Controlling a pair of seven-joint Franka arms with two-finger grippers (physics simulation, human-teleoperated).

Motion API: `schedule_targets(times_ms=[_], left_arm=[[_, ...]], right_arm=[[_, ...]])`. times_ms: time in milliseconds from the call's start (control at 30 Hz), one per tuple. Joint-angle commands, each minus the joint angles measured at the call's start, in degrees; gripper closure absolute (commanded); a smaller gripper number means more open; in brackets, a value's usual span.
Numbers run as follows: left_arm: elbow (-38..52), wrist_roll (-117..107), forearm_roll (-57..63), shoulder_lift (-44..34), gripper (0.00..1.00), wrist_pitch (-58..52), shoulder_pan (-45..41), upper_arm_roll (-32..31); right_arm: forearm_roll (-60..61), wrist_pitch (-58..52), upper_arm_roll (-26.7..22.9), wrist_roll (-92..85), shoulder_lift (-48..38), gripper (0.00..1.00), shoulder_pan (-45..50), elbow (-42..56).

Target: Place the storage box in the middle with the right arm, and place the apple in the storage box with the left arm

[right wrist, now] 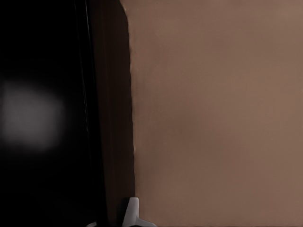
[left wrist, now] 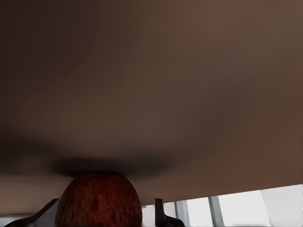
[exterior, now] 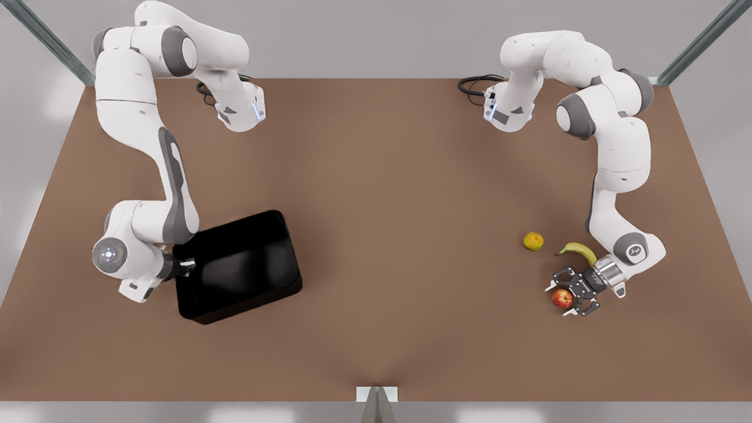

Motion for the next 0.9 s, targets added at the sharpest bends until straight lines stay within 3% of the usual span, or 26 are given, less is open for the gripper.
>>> schedule_targets(times_ms=[0,167,367,400,433,500,533,567,600,700,867], left_arm=[[0.0,0.0,-1.3,0.0,0.06,-0.1,0.0,0.0],[-0.7,-0.6,-2.8,0.0,0.37,0.0,0.0,0.0],[-0.7,-0.9,-2.8,-0.1,0.56,0.0,0.0,0.1],[-0.7,-0.9,-2.8,-0.1,0.56,0.1,0.0,0.0],[-0.6,-0.8,-2.8,-0.2,0.65,-0.2,0.1,0.1],[-0.6,-1.1,-2.8,-0.4,0.69,-0.2,0.0,0.0],[-0.5,-1.6,-2.8,-0.8,0.69,-0.3,0.1,0.0],[-0.5,-2.0,-2.6,-1.4,0.69,-0.4,0.1,0.1],[-0.5,-2.0,-2.2,-2.2,0.69,-0.4,0.0,0.2],[-0.5,-4.5,0.9,-5.2,0.73,-0.4,0.0,0.4],[0.0,-6.2,12.0,-10.6,0.73,-0.4,-0.7,-1.9]], right_arm=[[1.2,0.0,0.0,-0.1,0.8,0.79,0.6,1.1],[6.1,-2.9,-0.4,-0.1,7.6,0.79,13.1,11.5],[9.5,-2.1,-0.5,2.9,18.6,0.79,21.5,24.2],[9.6,-2.0,-0.3,4.4,19.8,0.79,22.1,25.6],[9.6,-1.7,-0.1,5.5,20.6,0.79,22.4,26.5],[9.6,0.0,0.0,5.5,21.4,0.79,22.9,26.5],[9.7,0.1,0.0,5.5,21.6,0.75,22.9,26.7],[9.7,0.1,0.0,5.5,22.3,0.34,22.9,27.7],[9.6,0.4,0.0,5.4,22.4,0.00,23.0,27.6],[9.5,1.5,0.0,5.2,22.4,0.00,23.1,27.6],[9.6,2.4,0.0,5.4,22.4,0.00,23.2,27.7]])
